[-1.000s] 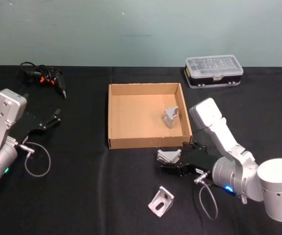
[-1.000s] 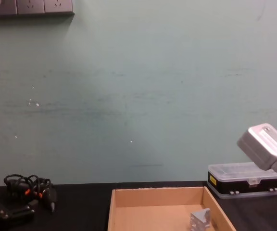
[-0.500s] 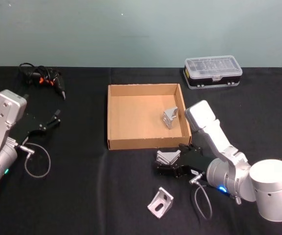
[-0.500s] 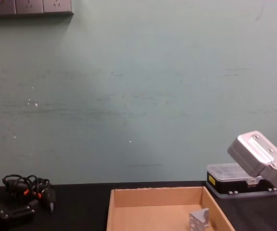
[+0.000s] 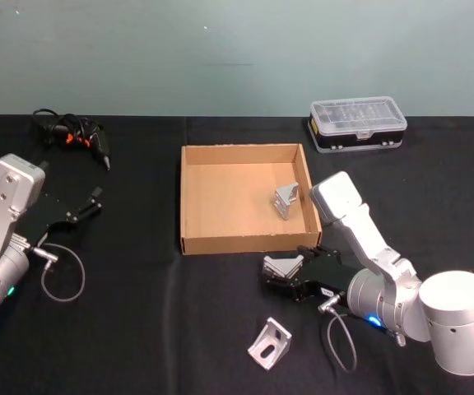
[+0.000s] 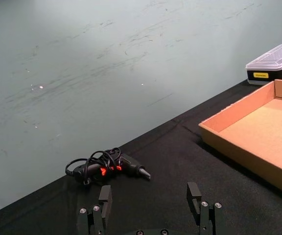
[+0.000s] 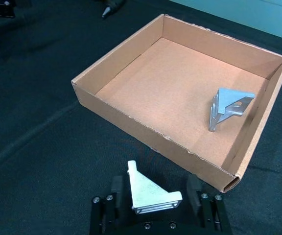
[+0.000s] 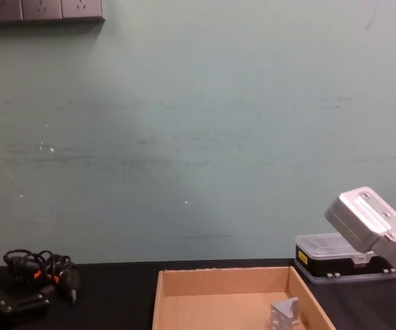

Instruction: Use one hand to pick up the angle iron from the table and place it into the box.

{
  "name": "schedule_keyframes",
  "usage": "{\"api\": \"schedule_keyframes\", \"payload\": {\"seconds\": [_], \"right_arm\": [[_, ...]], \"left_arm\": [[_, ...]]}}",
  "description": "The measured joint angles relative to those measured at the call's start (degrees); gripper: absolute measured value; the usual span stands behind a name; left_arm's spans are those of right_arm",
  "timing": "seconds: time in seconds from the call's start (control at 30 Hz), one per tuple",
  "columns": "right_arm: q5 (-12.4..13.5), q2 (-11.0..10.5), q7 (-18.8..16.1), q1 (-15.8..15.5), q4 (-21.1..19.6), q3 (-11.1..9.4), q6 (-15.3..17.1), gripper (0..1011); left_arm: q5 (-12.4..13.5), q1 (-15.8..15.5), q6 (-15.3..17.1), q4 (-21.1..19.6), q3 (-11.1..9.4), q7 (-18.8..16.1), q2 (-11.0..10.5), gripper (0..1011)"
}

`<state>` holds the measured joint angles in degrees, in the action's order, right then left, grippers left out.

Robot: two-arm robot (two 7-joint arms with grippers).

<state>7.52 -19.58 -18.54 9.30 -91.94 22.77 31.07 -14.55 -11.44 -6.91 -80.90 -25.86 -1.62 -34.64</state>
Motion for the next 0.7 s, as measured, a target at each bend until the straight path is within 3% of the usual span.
{"api": "schedule_keyframes", "payload": {"seconds": [0.3,0.7], "right_arm": [[0.1,0.0,0.0,0.0,-0.1,0.0,0.0,575],[0.2,-0.1,-0.4,-0.2,-0.4,-0.2,0.2,540]], "left_arm": [[0.0,0.0,0.0,0.0,0.0,0.0,0.0,1004],[0.0,0.0,0.0,0.0,0.0,0.0,0.0,1005]]}}
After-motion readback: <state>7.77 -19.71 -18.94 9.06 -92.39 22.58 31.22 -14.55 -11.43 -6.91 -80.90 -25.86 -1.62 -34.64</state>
